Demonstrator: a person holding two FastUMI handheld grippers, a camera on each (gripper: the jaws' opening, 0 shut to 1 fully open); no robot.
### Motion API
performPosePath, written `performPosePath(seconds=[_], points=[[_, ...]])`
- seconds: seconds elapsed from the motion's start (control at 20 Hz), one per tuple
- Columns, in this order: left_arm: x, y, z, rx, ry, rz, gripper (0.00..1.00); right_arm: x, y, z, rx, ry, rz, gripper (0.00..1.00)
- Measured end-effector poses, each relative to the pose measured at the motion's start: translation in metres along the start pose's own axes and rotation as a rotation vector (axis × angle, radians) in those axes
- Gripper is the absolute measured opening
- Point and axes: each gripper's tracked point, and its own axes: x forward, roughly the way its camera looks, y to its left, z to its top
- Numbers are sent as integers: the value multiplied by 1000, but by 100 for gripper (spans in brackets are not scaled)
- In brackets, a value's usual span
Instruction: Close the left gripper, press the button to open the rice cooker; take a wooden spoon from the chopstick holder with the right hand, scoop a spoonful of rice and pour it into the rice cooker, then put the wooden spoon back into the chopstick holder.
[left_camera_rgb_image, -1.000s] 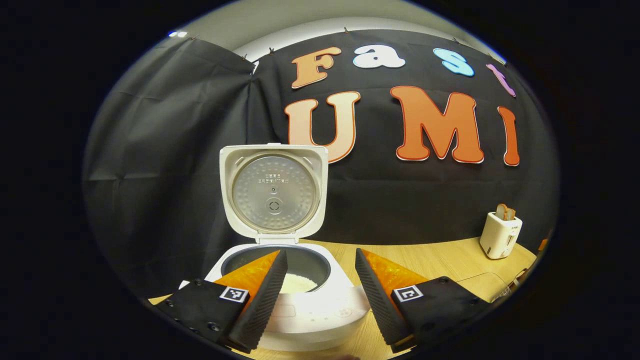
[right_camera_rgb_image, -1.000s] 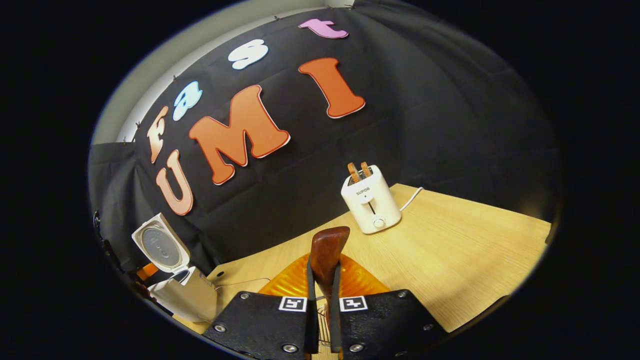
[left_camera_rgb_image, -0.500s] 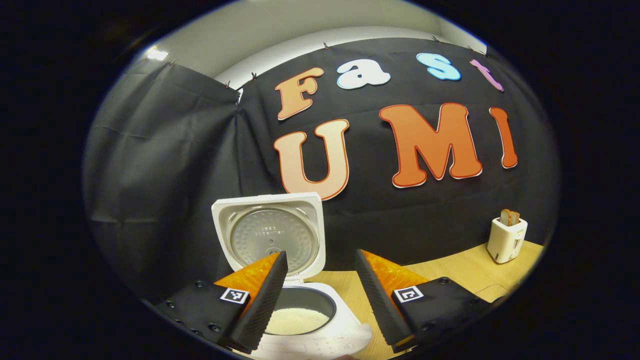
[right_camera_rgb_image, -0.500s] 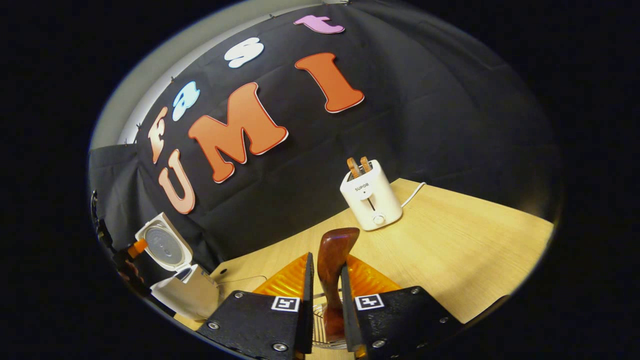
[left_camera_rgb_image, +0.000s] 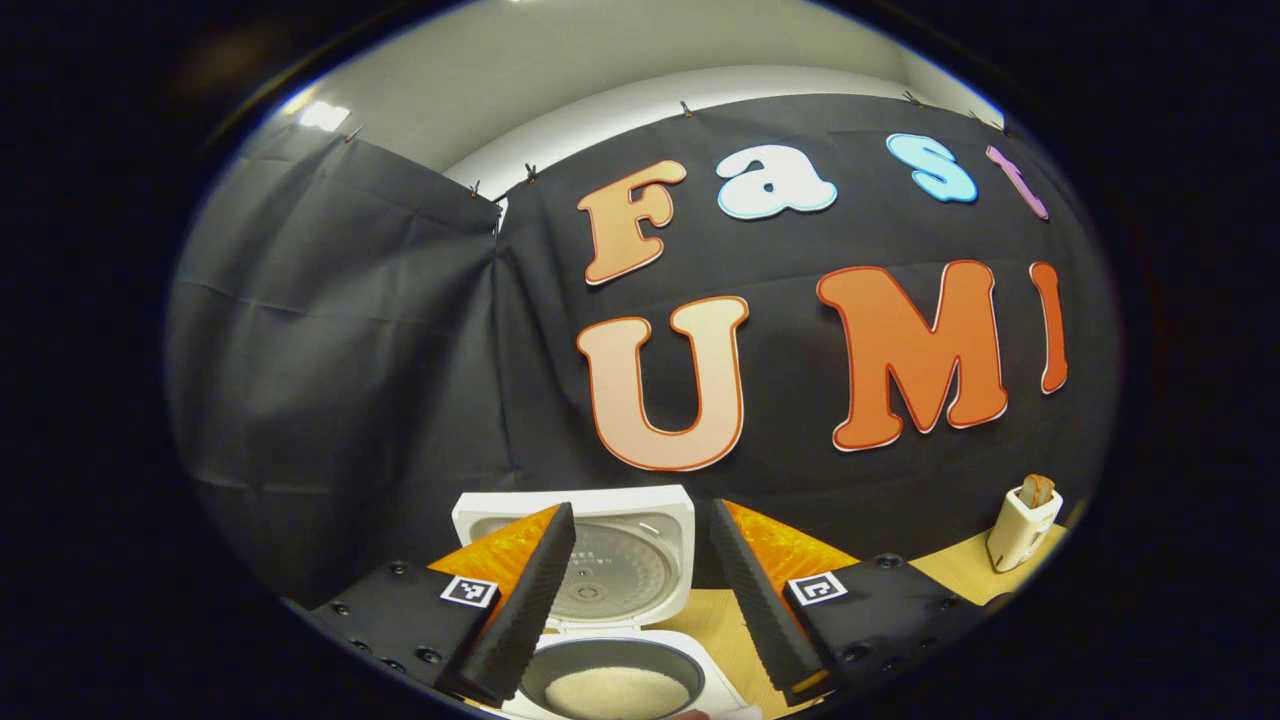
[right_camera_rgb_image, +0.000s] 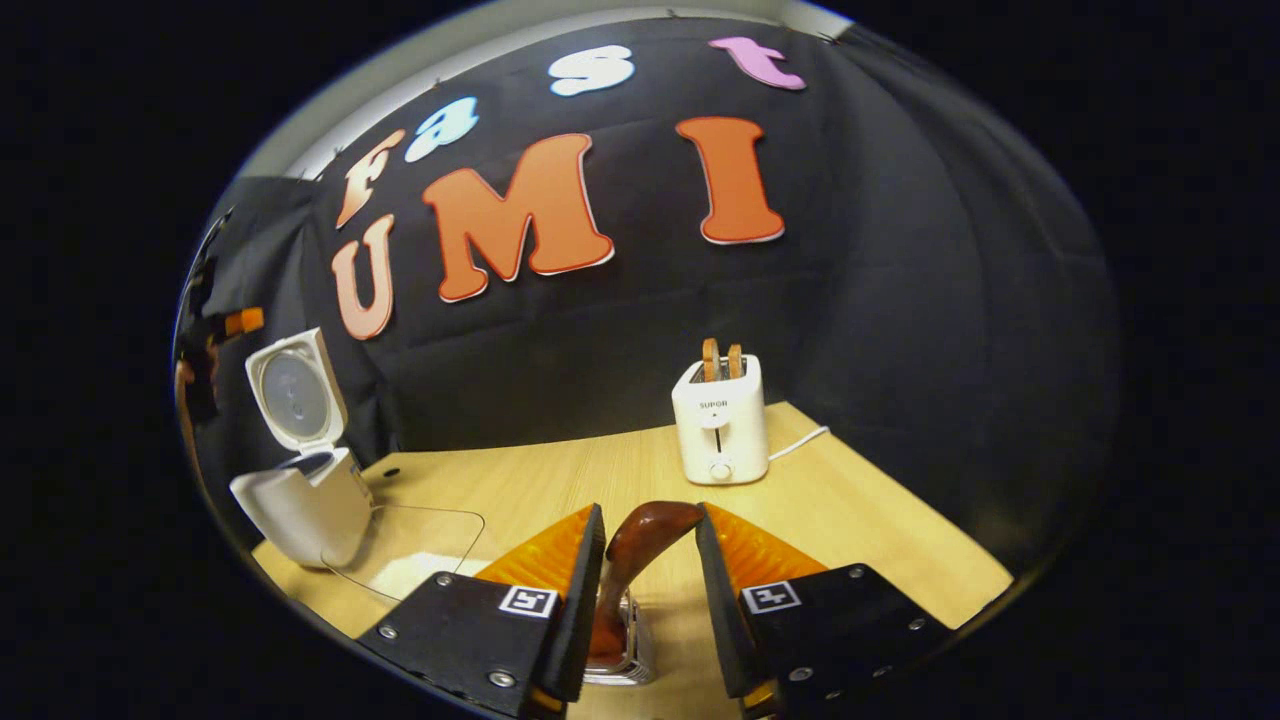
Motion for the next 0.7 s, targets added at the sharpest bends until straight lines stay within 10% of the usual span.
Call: performPosePath(seconds=[0.4, 0.7], points=[[83, 45, 59, 53, -56, 114, 88, -19, -21, 88, -76, -222, -73, 82], [174, 67, 8, -31, 143, 115, 91, -25, -28, 110, -80, -284, -95, 84]])
